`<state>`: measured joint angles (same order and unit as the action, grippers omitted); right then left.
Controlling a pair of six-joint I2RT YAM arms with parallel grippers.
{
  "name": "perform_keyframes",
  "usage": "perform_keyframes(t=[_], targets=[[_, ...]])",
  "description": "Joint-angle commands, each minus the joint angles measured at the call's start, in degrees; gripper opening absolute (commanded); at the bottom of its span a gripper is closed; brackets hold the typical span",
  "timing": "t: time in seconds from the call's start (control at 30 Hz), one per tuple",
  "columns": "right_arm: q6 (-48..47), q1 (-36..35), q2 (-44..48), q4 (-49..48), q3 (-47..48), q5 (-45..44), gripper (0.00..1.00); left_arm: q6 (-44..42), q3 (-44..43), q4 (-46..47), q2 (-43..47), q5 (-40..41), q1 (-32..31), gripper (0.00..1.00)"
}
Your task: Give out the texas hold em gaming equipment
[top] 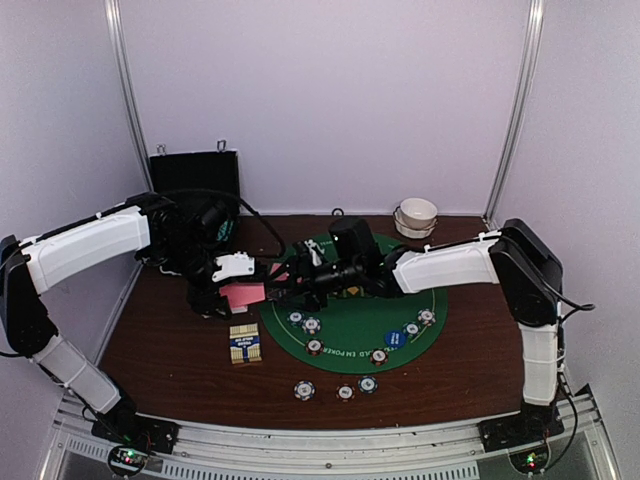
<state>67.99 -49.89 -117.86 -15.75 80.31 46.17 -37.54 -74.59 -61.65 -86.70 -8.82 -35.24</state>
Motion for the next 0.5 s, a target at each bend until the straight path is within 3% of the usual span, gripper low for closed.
perform_keyframes(t=[0.0, 0.13, 0.47], targets=[[-0.49, 0.23, 2.10, 0.40, -1.03, 0.33, 0.69, 0.55, -1.93, 0.12, -0.03, -1.04, 0.35, 0.00], [-2.09, 0.77, 2.84, 3.80, -2.21, -0.51, 0.68, 0.54, -1.97, 0.04, 0.21, -1.25, 0.35, 0.00], [1.02, 0.44, 5.09, -2.33, -3.98, 0.05, 0.68, 0.53, -1.69, 0.03, 0.26, -1.08, 0.35, 0.00]])
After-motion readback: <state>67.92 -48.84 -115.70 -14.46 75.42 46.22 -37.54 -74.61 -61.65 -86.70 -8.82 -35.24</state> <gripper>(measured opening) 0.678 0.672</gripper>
